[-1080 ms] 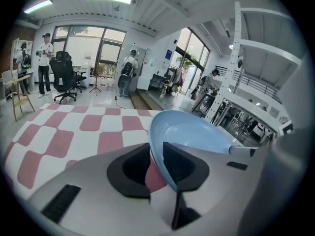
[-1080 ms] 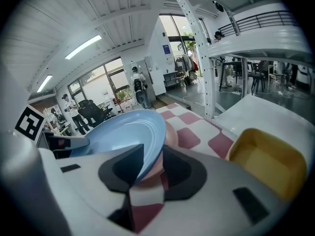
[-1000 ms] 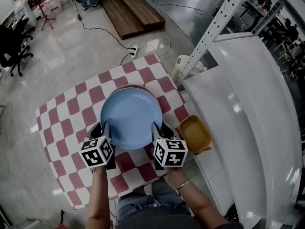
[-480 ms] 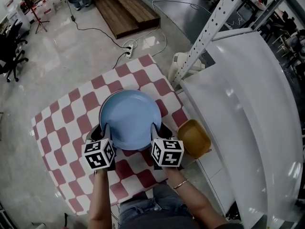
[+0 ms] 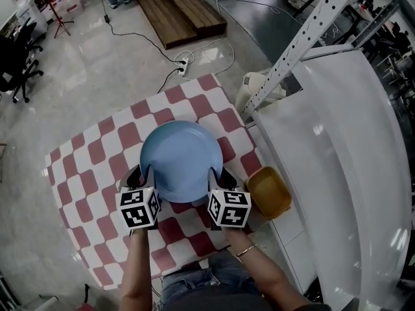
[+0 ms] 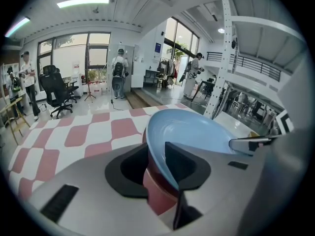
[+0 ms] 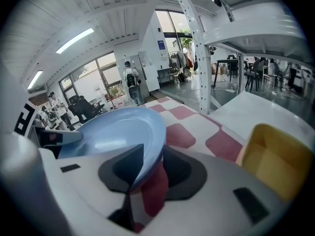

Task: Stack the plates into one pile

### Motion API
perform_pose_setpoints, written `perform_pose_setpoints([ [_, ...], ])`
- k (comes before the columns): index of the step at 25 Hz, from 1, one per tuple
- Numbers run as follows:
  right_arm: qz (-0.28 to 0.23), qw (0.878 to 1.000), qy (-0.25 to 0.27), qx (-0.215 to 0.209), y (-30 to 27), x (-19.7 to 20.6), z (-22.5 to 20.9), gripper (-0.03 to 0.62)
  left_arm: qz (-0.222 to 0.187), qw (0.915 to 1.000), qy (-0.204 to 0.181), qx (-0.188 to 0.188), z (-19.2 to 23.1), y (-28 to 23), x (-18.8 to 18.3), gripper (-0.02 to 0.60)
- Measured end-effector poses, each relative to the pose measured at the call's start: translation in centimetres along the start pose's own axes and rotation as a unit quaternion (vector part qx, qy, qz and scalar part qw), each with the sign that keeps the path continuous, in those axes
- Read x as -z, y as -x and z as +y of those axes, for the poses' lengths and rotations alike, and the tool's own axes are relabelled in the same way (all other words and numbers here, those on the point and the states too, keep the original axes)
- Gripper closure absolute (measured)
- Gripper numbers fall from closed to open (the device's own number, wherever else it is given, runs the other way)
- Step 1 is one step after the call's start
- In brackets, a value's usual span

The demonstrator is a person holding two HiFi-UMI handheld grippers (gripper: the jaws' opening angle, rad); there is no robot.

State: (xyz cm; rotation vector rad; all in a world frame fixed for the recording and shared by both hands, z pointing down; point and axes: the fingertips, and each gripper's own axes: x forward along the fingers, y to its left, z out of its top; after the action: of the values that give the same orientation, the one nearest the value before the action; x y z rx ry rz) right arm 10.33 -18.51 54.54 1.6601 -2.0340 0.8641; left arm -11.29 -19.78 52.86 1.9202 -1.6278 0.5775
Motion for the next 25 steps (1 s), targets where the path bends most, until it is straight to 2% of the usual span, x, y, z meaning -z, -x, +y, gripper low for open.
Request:
perform_pose_setpoints([
  [5, 0.000, 1.000, 0.008, 0.002, -0.18, -0.09, -0.07, 0.474, 0.001, 0.9998, -0.021, -0.008, -0.08, -0.07, 0.03, 0.456],
  [25, -0.008, 1.000, 0.023, 0.012, 0.03, -0.46, 0.02, 0.474, 0.010, 0.9992, -0.037, 0.000, -0.09, 0.02, 0.05, 0.437],
])
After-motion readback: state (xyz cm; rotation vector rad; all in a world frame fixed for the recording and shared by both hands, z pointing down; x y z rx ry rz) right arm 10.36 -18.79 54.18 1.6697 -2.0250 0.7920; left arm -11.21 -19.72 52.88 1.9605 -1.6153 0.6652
